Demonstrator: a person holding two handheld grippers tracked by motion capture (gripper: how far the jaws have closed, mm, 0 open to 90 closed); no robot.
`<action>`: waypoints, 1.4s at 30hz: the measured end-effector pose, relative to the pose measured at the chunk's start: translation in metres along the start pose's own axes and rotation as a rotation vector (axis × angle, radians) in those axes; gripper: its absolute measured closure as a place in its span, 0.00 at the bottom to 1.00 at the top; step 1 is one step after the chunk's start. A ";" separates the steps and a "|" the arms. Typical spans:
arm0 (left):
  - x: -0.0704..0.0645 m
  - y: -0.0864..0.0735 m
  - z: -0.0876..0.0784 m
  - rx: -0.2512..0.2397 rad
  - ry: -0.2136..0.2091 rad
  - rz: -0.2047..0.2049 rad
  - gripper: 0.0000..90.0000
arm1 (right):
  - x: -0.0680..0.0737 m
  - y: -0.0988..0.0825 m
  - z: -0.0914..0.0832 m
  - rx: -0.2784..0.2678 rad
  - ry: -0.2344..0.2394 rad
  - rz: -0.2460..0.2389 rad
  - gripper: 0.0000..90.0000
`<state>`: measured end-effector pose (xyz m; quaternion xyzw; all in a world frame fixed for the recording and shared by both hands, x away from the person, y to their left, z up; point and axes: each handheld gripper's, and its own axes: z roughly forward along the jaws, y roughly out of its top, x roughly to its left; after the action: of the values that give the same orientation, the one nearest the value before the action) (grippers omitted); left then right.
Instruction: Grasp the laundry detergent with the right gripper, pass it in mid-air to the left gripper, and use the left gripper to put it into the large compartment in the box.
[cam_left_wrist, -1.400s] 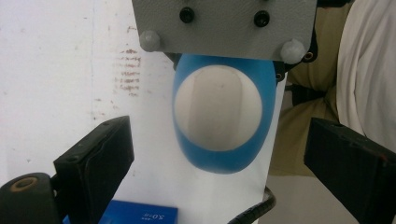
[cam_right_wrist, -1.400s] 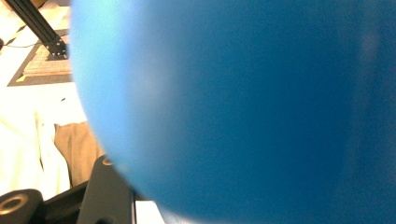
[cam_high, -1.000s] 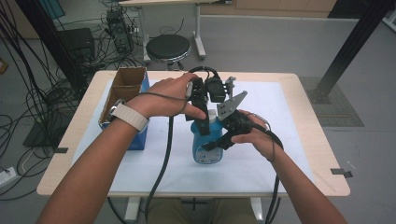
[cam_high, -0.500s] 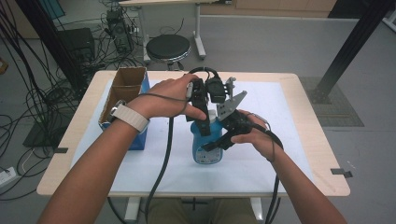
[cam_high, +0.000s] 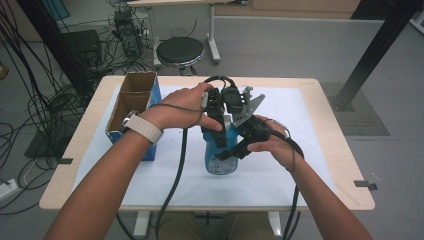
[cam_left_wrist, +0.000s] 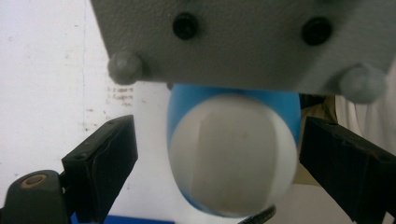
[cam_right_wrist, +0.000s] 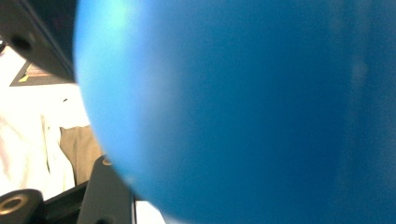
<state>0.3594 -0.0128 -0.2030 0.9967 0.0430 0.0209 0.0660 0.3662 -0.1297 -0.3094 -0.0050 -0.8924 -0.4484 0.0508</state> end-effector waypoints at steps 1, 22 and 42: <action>0.000 0.000 0.000 0.000 0.000 0.000 0.14 | 0.000 0.001 0.000 0.000 0.003 0.003 0.48; 0.001 0.000 0.007 -0.010 -0.041 0.011 0.29 | 0.002 0.005 -0.003 -0.010 0.014 -0.010 0.48; 0.001 -0.002 0.009 -0.010 -0.096 0.014 0.41 | 0.003 0.005 -0.001 -0.011 0.036 -0.012 0.48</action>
<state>0.3603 -0.0117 -0.2123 0.9965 0.0328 -0.0261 0.0729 0.3637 -0.1277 -0.3050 0.0080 -0.8888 -0.4537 0.0643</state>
